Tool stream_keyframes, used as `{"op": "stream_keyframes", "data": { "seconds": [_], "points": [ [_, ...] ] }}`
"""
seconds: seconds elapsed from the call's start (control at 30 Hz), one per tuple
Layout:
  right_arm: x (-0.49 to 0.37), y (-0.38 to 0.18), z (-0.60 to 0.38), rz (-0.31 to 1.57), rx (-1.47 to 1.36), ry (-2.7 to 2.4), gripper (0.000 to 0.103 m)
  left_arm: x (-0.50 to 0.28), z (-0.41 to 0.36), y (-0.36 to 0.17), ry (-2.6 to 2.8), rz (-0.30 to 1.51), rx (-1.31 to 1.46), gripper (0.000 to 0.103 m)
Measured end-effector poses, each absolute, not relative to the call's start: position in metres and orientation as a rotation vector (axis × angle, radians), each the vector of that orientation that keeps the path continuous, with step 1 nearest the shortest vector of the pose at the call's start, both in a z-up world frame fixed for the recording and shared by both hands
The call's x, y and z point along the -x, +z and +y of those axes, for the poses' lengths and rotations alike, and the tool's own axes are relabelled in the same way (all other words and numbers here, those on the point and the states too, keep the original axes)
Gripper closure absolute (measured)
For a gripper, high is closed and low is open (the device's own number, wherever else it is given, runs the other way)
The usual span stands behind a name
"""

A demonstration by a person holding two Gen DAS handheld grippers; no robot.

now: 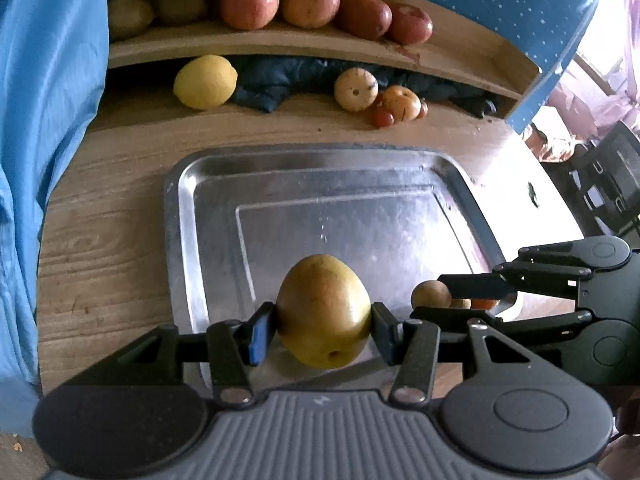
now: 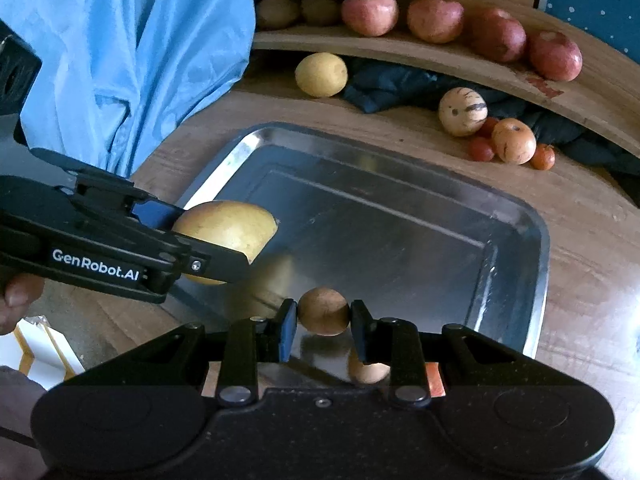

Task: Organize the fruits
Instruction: 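Lift the pear and kiwi and carry both over the metal tray, then lower the kiwi into the tray and open the right tool while the left tool releases the pear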

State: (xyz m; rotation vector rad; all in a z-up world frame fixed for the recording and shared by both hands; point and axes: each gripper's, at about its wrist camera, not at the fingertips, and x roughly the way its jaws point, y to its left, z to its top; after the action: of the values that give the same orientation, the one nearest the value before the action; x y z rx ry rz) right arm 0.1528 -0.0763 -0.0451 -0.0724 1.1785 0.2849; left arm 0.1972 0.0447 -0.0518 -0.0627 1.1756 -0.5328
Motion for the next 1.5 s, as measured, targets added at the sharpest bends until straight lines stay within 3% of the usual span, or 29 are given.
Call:
{"op": "stream_keyframes", "data": {
  "seconds": [1.07,1.23,1.5],
  "points": [
    [-0.139,-0.062,-0.06,1.2,0.028,0.179,0.071,-0.187,0.046,-0.061,-0.586,1.191,0.003,0.047],
    [-0.135,-0.058,-0.064,1.192,0.03,0.169,0.061,-0.186,0.046,-0.057,-0.59,1.193,-0.004,0.047],
    [-0.118,-0.046,-0.07,1.187,0.031,0.174,0.051,-0.176,0.05,-0.047,-0.606,1.182,-0.02,0.037]
  ]
}}
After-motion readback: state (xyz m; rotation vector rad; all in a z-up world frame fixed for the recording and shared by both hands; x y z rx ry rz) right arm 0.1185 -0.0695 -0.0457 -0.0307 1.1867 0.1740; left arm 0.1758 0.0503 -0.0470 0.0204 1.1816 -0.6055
